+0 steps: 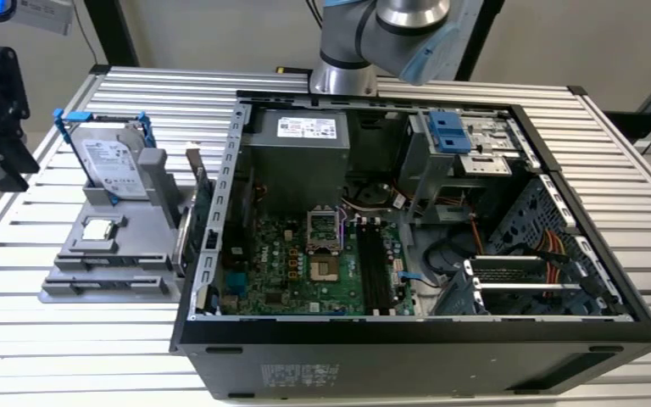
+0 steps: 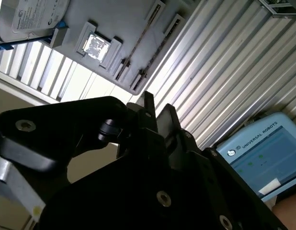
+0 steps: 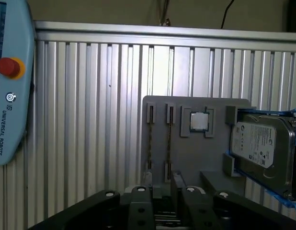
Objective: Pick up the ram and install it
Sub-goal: 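Pick up the ram and move it above insertion slot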
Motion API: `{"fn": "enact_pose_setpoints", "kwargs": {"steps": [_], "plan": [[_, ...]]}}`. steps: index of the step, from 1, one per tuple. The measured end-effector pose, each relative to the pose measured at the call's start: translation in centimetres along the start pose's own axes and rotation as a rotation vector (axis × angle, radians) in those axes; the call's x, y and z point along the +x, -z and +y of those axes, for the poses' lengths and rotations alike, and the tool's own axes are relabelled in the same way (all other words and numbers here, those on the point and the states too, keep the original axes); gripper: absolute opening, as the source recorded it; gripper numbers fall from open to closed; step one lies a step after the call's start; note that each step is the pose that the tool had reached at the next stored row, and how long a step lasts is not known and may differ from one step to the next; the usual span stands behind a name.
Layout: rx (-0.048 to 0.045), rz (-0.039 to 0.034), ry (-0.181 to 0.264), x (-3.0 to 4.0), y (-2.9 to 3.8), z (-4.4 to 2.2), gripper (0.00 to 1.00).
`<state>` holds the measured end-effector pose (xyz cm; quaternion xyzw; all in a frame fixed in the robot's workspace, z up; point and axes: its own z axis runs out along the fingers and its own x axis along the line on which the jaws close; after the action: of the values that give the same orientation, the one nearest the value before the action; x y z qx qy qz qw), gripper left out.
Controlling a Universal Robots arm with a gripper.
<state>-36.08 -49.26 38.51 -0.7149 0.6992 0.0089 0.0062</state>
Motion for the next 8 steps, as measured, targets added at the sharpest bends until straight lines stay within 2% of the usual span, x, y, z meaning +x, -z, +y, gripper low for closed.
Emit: {"fn": "enact_pose_setpoints", "kwargs": {"steps": [8], "plan": [[0.0001, -0.0001, -0.001, -0.01, -0.04, -0.01, 1.0]]}}
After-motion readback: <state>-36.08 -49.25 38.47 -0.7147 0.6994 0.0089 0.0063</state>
